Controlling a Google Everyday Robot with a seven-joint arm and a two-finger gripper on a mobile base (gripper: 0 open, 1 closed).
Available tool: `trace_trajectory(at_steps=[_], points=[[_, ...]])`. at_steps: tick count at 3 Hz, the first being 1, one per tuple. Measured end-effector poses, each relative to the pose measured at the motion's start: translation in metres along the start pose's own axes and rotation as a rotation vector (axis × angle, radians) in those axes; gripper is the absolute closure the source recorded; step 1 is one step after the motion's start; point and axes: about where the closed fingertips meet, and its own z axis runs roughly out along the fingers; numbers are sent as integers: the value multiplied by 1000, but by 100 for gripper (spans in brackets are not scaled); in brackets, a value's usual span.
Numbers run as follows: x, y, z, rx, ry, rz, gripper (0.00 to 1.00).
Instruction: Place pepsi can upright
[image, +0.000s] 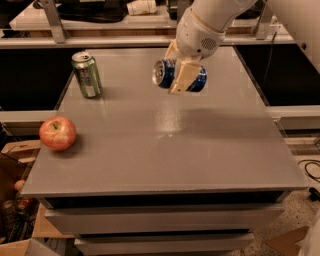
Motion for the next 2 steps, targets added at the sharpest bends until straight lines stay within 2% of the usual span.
trace_trajectory(at_steps=[1,2], points=[[0,0,0,0,0,0,100],[-5,0,7,39,-34,60,100]])
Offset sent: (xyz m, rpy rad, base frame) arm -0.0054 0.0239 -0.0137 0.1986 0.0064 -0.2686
